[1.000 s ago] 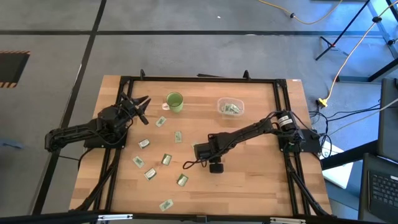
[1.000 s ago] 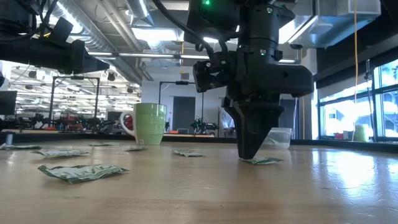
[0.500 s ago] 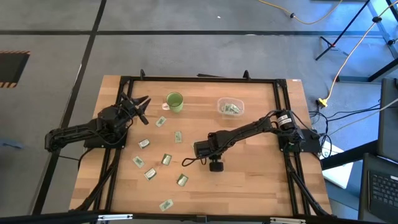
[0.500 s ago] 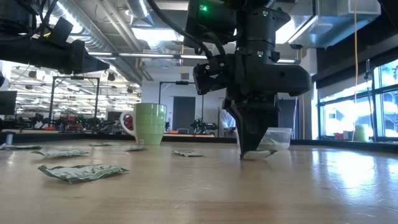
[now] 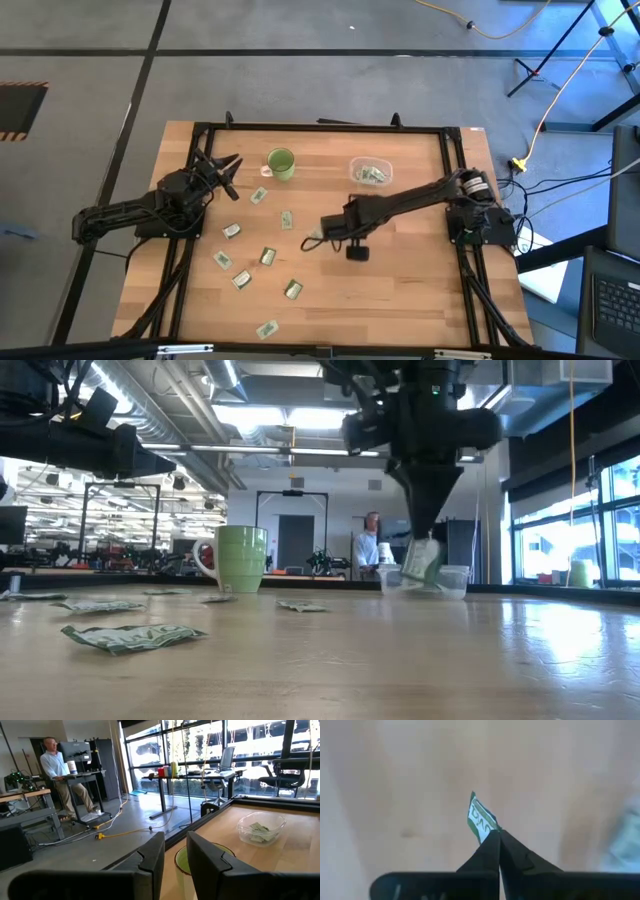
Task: Pick and place items into bin
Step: Put the green truvia packet into the transparent bin, then put the white stevia packet into the transparent bin
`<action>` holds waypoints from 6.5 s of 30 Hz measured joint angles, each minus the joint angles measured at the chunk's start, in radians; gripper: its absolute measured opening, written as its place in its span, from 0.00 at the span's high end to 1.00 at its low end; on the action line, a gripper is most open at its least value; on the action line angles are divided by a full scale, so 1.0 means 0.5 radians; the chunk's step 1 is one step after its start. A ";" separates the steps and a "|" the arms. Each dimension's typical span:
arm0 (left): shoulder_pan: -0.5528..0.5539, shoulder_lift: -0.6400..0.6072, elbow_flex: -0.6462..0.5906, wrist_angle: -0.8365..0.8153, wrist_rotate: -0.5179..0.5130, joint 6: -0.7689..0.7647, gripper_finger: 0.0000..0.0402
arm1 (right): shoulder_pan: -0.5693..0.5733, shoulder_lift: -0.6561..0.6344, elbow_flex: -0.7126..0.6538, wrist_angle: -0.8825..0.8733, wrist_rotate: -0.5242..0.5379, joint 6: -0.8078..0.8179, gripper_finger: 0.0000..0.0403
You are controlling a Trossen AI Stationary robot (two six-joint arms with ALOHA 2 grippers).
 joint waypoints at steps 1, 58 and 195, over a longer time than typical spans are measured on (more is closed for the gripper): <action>0.000 0.000 0.000 0.000 0.000 0.000 0.81 | -0.015 -0.031 0.006 -0.032 0.048 0.027 1.00; -0.001 0.007 0.000 0.000 -0.001 0.001 0.81 | -1.134 -0.290 -0.523 0.240 0.401 -0.231 0.65; -0.073 1.187 0.762 -0.525 1.208 0.106 0.72 | -0.472 -1.579 -1.487 1.612 -0.032 0.077 0.59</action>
